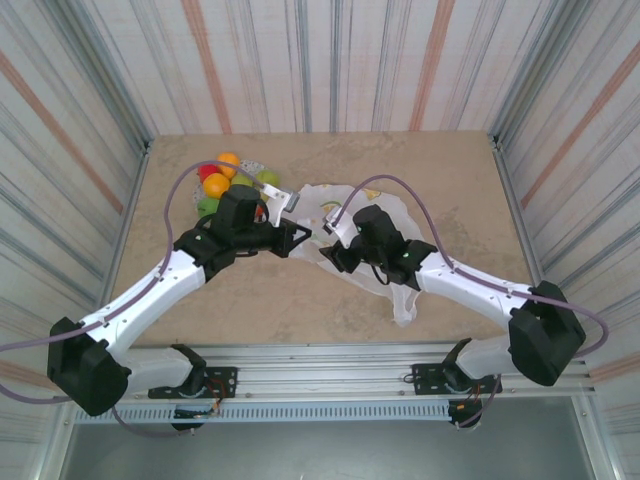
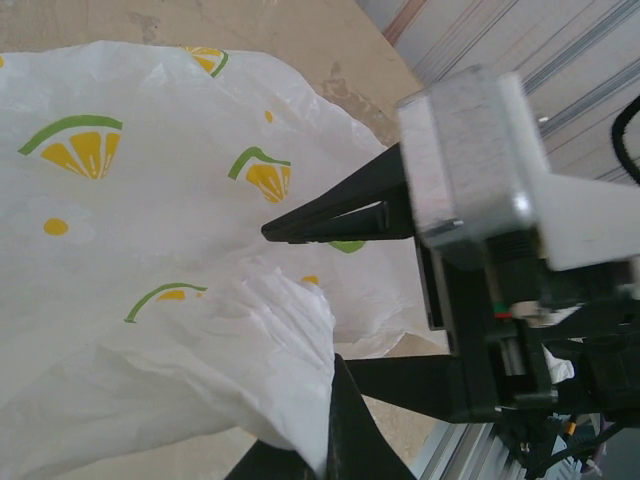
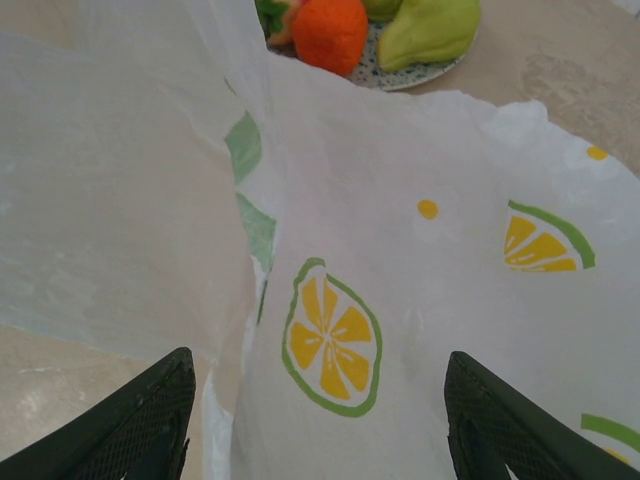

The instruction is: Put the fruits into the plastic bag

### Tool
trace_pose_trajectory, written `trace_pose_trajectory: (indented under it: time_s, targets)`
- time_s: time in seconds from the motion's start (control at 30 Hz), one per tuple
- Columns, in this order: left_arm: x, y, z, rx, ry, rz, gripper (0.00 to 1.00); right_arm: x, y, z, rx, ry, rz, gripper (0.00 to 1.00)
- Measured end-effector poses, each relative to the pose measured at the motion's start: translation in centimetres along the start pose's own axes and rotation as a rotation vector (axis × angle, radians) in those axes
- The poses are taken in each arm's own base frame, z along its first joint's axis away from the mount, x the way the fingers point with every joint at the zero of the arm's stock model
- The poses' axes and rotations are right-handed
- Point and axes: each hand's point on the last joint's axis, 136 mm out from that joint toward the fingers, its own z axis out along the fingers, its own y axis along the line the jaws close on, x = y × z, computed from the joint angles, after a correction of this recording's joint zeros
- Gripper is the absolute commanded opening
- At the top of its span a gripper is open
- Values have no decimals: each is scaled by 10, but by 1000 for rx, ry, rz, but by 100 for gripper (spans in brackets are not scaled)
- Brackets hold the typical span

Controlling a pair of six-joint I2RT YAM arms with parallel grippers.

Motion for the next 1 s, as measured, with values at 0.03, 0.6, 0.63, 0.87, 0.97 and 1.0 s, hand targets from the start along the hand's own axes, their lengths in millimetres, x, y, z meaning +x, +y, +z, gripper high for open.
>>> trace_pose_trajectory:
  time_s: [0.03,0.6,0.63,0.87,0.97,1.0]
  targets:
    - [0,0,0,0,0,0,1,3,0,3,3,12,1,63]
    - [-1,4,-2,2,-1,-12,1,57,-40,11,216,155,-86,56]
    - [-1,4,-2,2,-1,-12,1,59,-43,10,227,159,-87,56]
    - [-2,4,-3,10,-1,-14,1,53,-47,14,240,119,-89,24]
    - [-3,6,-3,6,-7,-16,7,56,-52,22,251,134,-89,3]
    - [-4,7,-4,3,-10,-19,11,58,-56,23,259,146,-87,0]
